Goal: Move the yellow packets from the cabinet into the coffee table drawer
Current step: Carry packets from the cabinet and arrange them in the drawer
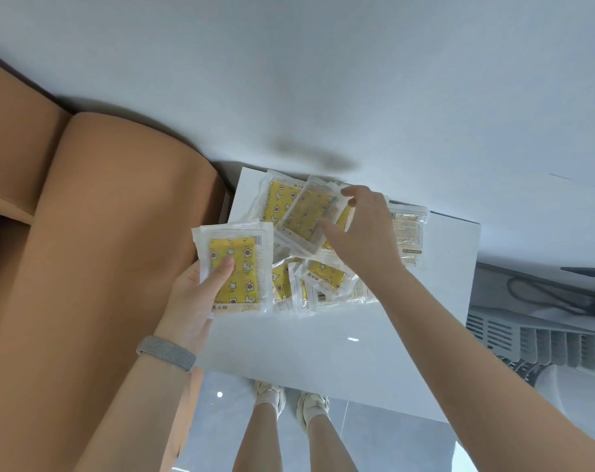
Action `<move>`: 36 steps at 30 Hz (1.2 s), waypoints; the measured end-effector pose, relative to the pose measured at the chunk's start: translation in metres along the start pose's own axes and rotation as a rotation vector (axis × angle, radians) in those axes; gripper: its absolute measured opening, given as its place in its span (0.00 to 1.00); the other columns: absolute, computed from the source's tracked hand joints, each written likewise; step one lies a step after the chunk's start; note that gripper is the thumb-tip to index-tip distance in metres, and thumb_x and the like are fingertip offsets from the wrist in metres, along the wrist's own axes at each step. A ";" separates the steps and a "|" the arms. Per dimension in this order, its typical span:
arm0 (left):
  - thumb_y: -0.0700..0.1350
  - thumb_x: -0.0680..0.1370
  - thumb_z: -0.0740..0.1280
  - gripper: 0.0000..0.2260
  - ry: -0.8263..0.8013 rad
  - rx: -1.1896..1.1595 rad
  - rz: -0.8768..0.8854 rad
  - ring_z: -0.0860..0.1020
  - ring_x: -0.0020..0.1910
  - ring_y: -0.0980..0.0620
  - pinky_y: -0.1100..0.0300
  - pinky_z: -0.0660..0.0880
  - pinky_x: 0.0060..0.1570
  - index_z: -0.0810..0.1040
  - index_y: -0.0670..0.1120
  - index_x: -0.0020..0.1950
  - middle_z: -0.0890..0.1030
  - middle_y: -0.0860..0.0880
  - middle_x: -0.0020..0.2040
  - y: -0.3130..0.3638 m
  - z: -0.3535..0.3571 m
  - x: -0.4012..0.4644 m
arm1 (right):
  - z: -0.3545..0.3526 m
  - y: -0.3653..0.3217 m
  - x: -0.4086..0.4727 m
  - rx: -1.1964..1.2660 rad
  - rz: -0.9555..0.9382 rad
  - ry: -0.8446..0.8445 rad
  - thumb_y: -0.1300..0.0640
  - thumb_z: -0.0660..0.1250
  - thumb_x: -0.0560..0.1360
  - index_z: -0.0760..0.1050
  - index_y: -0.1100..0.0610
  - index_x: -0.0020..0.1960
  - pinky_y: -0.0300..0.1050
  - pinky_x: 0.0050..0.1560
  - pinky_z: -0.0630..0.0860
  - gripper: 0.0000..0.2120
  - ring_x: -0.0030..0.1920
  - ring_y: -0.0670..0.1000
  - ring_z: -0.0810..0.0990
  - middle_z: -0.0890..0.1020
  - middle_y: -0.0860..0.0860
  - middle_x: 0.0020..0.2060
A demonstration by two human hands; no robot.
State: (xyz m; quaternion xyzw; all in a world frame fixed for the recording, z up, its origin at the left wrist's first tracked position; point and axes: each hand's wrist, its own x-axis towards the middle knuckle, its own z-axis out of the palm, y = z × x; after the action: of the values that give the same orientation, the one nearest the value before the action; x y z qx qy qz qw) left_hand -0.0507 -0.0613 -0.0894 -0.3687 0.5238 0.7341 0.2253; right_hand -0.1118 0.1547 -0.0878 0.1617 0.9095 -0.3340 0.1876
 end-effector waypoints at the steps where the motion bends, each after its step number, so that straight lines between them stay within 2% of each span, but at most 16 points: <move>1: 0.42 0.77 0.66 0.08 0.009 -0.001 0.008 0.85 0.43 0.50 0.56 0.82 0.36 0.80 0.45 0.55 0.86 0.47 0.48 0.002 -0.003 0.000 | 0.004 -0.007 0.011 -0.082 0.098 -0.051 0.42 0.70 0.73 0.63 0.56 0.71 0.48 0.63 0.67 0.33 0.68 0.53 0.65 0.67 0.53 0.65; 3: 0.41 0.77 0.66 0.08 0.026 0.001 0.018 0.85 0.42 0.50 0.57 0.81 0.35 0.80 0.45 0.55 0.86 0.47 0.47 0.005 -0.008 0.000 | 0.017 -0.021 0.028 -0.203 0.237 -0.126 0.31 0.68 0.69 0.56 0.62 0.74 0.51 0.66 0.64 0.48 0.71 0.58 0.61 0.64 0.57 0.70; 5: 0.43 0.74 0.68 0.10 0.034 0.016 0.025 0.85 0.43 0.50 0.56 0.82 0.37 0.80 0.45 0.55 0.86 0.47 0.48 0.006 -0.013 -0.001 | 0.035 -0.032 0.038 -0.225 0.351 -0.139 0.28 0.67 0.66 0.47 0.65 0.77 0.52 0.64 0.66 0.58 0.70 0.59 0.60 0.61 0.60 0.71; 9: 0.48 0.70 0.70 0.12 0.055 0.079 0.047 0.85 0.46 0.49 0.51 0.81 0.46 0.82 0.48 0.53 0.86 0.47 0.50 0.004 -0.024 0.001 | 0.064 -0.038 0.037 -0.309 0.443 -0.045 0.27 0.67 0.65 0.36 0.66 0.77 0.50 0.63 0.65 0.64 0.67 0.60 0.63 0.62 0.62 0.69; 11: 0.48 0.70 0.70 0.11 0.067 0.085 0.052 0.85 0.47 0.49 0.51 0.80 0.47 0.82 0.49 0.52 0.86 0.48 0.50 0.003 -0.028 0.001 | 0.073 -0.035 0.035 -0.377 0.415 -0.008 0.29 0.66 0.68 0.35 0.63 0.78 0.51 0.64 0.63 0.61 0.67 0.61 0.63 0.61 0.63 0.69; 15: 0.48 0.70 0.70 0.11 0.068 0.076 0.052 0.85 0.45 0.50 0.55 0.82 0.41 0.82 0.49 0.51 0.86 0.49 0.48 0.004 -0.031 0.001 | 0.081 -0.029 0.038 -0.359 0.381 0.058 0.38 0.71 0.71 0.41 0.51 0.78 0.52 0.61 0.64 0.50 0.64 0.61 0.65 0.63 0.57 0.69; 19: 0.48 0.70 0.70 0.12 0.070 0.087 0.045 0.85 0.46 0.50 0.55 0.81 0.42 0.81 0.49 0.53 0.86 0.49 0.48 0.004 -0.033 0.001 | 0.080 -0.024 0.042 -0.282 0.359 0.125 0.50 0.73 0.73 0.48 0.43 0.76 0.50 0.51 0.59 0.42 0.61 0.58 0.66 0.74 0.48 0.61; 22: 0.47 0.71 0.69 0.10 0.071 0.085 0.048 0.85 0.45 0.51 0.56 0.82 0.40 0.81 0.49 0.52 0.86 0.49 0.48 0.005 -0.033 0.002 | 0.075 -0.016 0.048 -0.182 0.392 0.183 0.53 0.71 0.75 0.58 0.51 0.71 0.50 0.50 0.58 0.31 0.60 0.57 0.68 0.82 0.50 0.49; 24: 0.46 0.73 0.69 0.08 0.076 0.077 0.044 0.85 0.43 0.52 0.58 0.82 0.37 0.81 0.49 0.52 0.86 0.50 0.46 0.005 -0.033 0.002 | 0.067 -0.011 0.053 -0.115 0.410 0.162 0.52 0.69 0.76 0.64 0.57 0.66 0.50 0.54 0.61 0.24 0.61 0.57 0.70 0.83 0.53 0.50; 27: 0.45 0.74 0.69 0.08 0.078 0.074 0.042 0.85 0.43 0.52 0.58 0.82 0.36 0.81 0.49 0.51 0.86 0.50 0.46 0.005 -0.031 0.002 | 0.056 -0.007 0.056 0.015 0.411 0.064 0.50 0.66 0.78 0.73 0.54 0.60 0.51 0.60 0.62 0.14 0.64 0.58 0.69 0.81 0.52 0.51; 28: 0.45 0.74 0.69 0.08 0.078 0.076 0.042 0.85 0.43 0.52 0.58 0.82 0.36 0.81 0.49 0.51 0.86 0.50 0.46 0.005 -0.031 0.002 | 0.053 -0.004 0.055 0.053 0.400 0.051 0.50 0.65 0.78 0.77 0.51 0.53 0.51 0.59 0.62 0.07 0.63 0.58 0.70 0.81 0.52 0.48; 29: 0.46 0.74 0.69 0.08 0.079 0.079 0.041 0.85 0.43 0.52 0.58 0.82 0.37 0.81 0.49 0.51 0.86 0.50 0.46 0.005 -0.030 0.002 | 0.050 0.000 0.053 0.101 0.378 0.049 0.51 0.63 0.79 0.76 0.50 0.43 0.51 0.56 0.64 0.07 0.58 0.58 0.73 0.80 0.52 0.41; 30: 0.46 0.73 0.69 0.08 0.082 0.084 0.039 0.85 0.43 0.52 0.58 0.82 0.37 0.81 0.49 0.51 0.86 0.50 0.46 0.005 -0.030 0.002 | 0.045 0.002 0.048 0.160 0.354 0.054 0.52 0.62 0.79 0.73 0.51 0.35 0.51 0.51 0.66 0.14 0.51 0.58 0.74 0.77 0.50 0.33; 31: 0.46 0.73 0.69 0.08 0.083 0.090 0.034 0.85 0.44 0.52 0.57 0.81 0.38 0.81 0.49 0.52 0.86 0.51 0.46 0.004 -0.030 0.003 | 0.040 0.006 0.044 0.239 0.342 0.070 0.52 0.61 0.79 0.69 0.52 0.31 0.50 0.47 0.66 0.17 0.45 0.57 0.73 0.73 0.49 0.29; 34: 0.45 0.75 0.68 0.07 0.084 0.095 0.021 0.85 0.43 0.52 0.57 0.81 0.38 0.81 0.49 0.52 0.86 0.51 0.46 0.002 -0.027 0.004 | 0.021 0.016 0.030 0.499 0.359 0.123 0.54 0.57 0.81 0.71 0.55 0.38 0.46 0.43 0.67 0.14 0.38 0.54 0.72 0.73 0.50 0.32; 36: 0.44 0.76 0.68 0.06 0.081 0.087 0.015 0.85 0.42 0.52 0.59 0.81 0.36 0.81 0.49 0.52 0.86 0.51 0.45 0.002 -0.024 0.004 | 0.009 0.023 0.024 0.644 0.452 0.185 0.55 0.55 0.82 0.68 0.55 0.36 0.43 0.35 0.63 0.16 0.35 0.52 0.67 0.69 0.49 0.31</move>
State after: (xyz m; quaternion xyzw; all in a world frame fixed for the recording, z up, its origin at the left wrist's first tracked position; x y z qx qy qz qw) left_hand -0.0474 -0.0849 -0.0958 -0.3843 0.5665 0.6968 0.2143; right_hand -0.1209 0.1692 -0.1175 0.4374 0.7129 -0.5364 0.1131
